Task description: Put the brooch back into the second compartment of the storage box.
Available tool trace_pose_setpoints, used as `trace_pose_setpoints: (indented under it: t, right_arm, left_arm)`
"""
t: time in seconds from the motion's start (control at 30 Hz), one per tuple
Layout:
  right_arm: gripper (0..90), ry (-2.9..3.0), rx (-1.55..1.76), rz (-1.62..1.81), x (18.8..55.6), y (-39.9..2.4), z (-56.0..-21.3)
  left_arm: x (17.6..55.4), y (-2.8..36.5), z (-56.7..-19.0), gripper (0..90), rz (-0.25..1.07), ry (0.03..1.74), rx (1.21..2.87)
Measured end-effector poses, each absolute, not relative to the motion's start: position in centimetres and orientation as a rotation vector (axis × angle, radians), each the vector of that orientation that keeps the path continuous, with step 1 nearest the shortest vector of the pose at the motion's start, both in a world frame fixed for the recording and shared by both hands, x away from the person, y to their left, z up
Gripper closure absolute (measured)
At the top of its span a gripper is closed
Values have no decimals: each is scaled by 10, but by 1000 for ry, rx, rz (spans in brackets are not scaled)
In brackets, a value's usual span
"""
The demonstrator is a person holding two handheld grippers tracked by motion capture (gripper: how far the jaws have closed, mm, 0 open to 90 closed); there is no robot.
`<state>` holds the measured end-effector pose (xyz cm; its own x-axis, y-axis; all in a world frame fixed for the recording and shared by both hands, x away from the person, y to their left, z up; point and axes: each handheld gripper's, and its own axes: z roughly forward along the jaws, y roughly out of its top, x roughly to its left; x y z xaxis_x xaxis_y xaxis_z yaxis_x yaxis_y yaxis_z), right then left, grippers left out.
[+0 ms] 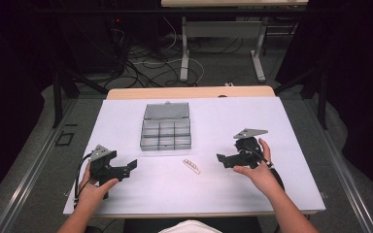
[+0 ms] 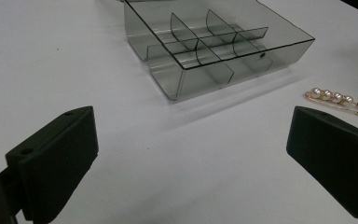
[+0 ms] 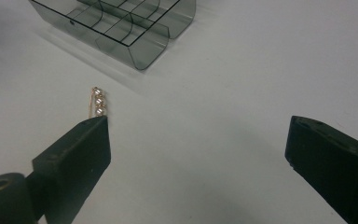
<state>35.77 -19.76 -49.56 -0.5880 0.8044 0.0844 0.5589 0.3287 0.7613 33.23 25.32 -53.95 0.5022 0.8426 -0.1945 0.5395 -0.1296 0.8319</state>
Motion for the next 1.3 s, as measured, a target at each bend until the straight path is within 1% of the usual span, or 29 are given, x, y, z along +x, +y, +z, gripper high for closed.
trace_pose_setpoints:
  t: [0.17,0.27,0.3,0.57,0.73,0.8,0.83,1.07,1.13,1.3]
  right_arm:
    - [81,2334,1199,1119,364,-186,-496]
    - [108,2352,1196,1115,367,-180,-495]
    - [141,2349,1187,1110,369,-178,-495]
    - [156,2374,1180,1109,373,-172,-495]
    - [189,2378,1184,1099,375,-168,-494]
    - [211,2381,1176,1091,376,-168,-494]
    - [239,2395,1183,1091,378,-166,-494]
    - [283,2435,1184,1050,383,-158,-496]
    - [349,2445,1178,1068,384,-155,-497]
    - [355,2513,1139,1000,388,-140,-502]
  left_arm:
    - [332,253,-539,19,401,1157,1805]
    - [333,254,-539,19,399,1158,1805]
    - [333,254,-539,21,399,1157,1805]
    - [333,253,-540,22,398,1155,1808]
    - [333,253,-540,23,397,1156,1808]
    - [333,252,-540,23,396,1156,1808]
    - [333,252,-540,23,396,1157,1809]
    - [333,252,-539,23,398,1150,1813]
    - [333,252,-540,23,397,1151,1812]
    - [334,252,-540,23,395,1153,1810]
